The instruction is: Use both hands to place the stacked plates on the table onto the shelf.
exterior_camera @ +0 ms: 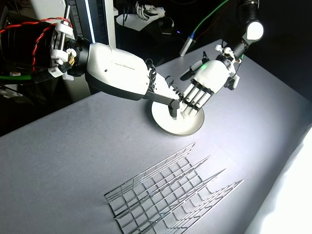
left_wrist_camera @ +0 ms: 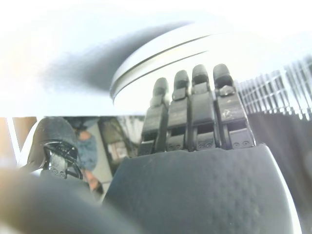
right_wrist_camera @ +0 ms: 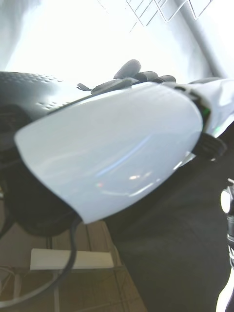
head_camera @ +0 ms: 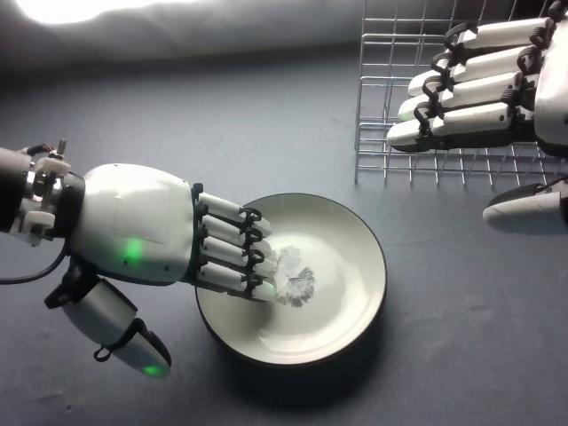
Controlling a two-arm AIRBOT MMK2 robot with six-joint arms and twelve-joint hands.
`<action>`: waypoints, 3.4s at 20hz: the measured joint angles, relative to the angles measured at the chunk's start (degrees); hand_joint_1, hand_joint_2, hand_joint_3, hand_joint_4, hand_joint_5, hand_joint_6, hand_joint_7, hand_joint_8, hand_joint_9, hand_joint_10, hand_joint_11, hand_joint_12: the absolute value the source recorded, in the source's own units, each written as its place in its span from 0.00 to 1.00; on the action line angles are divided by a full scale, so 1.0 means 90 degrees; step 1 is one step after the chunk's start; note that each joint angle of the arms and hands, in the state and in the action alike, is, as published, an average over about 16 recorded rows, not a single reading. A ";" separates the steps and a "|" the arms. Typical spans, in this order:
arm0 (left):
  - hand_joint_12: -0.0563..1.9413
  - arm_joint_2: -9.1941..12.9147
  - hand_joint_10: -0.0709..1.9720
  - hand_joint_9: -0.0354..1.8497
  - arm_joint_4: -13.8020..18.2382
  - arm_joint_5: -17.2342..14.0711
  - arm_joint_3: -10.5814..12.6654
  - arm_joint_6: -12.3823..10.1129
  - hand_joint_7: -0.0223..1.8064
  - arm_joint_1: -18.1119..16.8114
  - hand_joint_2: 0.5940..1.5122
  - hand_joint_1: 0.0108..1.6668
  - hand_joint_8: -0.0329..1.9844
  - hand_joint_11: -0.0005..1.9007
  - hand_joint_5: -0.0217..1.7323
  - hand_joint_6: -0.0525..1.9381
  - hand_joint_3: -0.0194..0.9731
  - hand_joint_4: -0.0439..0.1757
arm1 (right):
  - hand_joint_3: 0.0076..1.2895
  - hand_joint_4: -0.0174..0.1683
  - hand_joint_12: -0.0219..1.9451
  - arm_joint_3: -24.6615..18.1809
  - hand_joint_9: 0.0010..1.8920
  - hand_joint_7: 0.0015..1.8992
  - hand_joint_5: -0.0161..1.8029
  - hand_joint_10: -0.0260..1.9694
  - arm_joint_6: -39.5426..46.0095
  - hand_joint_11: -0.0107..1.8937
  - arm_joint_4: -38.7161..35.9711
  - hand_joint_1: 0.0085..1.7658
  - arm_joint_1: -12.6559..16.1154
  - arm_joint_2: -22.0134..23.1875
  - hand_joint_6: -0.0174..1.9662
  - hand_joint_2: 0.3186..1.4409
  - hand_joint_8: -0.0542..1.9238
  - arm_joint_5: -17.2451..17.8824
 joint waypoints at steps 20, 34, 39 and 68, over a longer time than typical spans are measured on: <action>0.12 -0.0144 0.03 0.10 0.0580 -0.0608 0.0694 -0.0497 0.10 0.0043 0.62 0.00 0.01 0.04 0.08 0.03 0.02 0.19 | 0.01 0.12 0.42 0.0000 0.11 0.13 0.14 0.03 -0.0052 0.02 -0.0009 0.03 -0.0094 0.0066 0.02 0.96 0.04 0.0060; 0.13 -0.0331 0.03 0.11 0.0347 0.0073 -0.0052 -0.0307 0.09 0.0297 0.61 0.00 0.01 0.06 0.07 0.02 0.02 0.16 | 0.01 0.12 0.38 0.0086 0.06 0.06 0.09 0.03 -0.0088 0.02 -0.0412 0.51 -0.0149 0.0022 0.02 0.74 0.04 0.0341; 0.13 -0.0483 0.03 0.12 0.0289 0.0288 -0.0182 -0.0311 0.09 0.0252 0.61 0.00 0.01 0.06 0.07 0.01 0.02 0.16 | 0.01 0.12 0.27 0.0184 0.02 0.02 0.05 0.03 -0.0119 0.02 -0.0853 0.59 -0.0199 -0.0064 0.02 0.69 0.04 0.0592; 0.12 -0.0802 0.03 0.13 0.0274 0.0454 -0.0055 -0.0486 0.09 0.0006 0.62 0.00 0.01 0.06 0.08 0.01 0.02 0.16 | 0.01 0.12 0.14 0.0315 0.01 0.01 0.02 0.03 -0.0163 0.01 -0.1387 0.57 -0.1252 -0.0740 0.02 0.61 0.04 0.0300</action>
